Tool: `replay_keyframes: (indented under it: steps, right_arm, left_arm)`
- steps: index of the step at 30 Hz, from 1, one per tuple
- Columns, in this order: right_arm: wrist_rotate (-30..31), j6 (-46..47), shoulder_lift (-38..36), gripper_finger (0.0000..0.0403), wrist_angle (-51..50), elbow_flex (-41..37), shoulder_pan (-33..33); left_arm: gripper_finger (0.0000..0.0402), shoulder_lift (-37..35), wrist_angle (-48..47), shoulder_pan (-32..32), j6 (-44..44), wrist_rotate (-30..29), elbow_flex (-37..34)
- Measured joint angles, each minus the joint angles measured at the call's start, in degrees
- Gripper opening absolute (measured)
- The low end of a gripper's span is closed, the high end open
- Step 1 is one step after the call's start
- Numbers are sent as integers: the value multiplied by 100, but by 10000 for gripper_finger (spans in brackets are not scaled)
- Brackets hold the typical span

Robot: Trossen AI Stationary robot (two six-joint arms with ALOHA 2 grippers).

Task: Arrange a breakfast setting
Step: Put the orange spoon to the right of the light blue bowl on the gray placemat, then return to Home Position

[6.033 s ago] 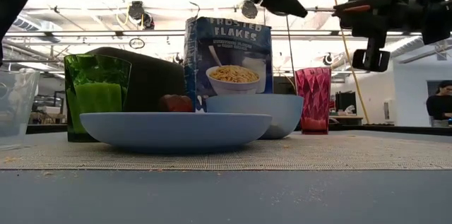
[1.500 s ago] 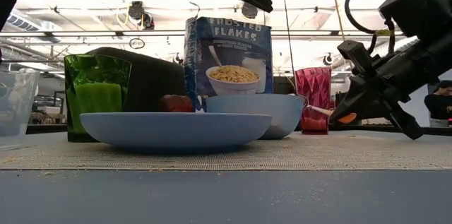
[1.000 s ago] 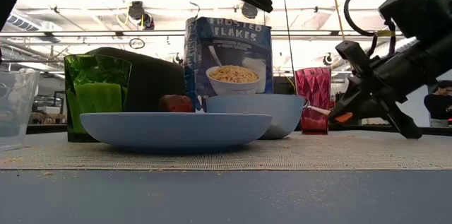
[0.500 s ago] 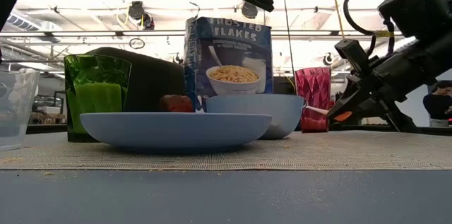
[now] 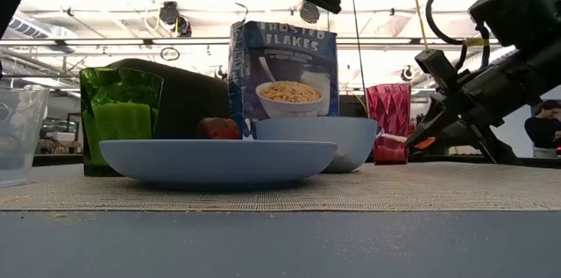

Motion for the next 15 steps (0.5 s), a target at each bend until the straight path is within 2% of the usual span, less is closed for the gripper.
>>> replay_keyframes:
  steps: [7, 15]
  right_arm:
    - [-2, 15, 0, 63, -4, -4, -4]
    - [-17, 13, 0, 90, -3, -9, -4]
  left_arm:
    - [269, 0, -2, 0, -33, 2, 0]
    - [269, 0, -2, 0, -46, 2, 0]
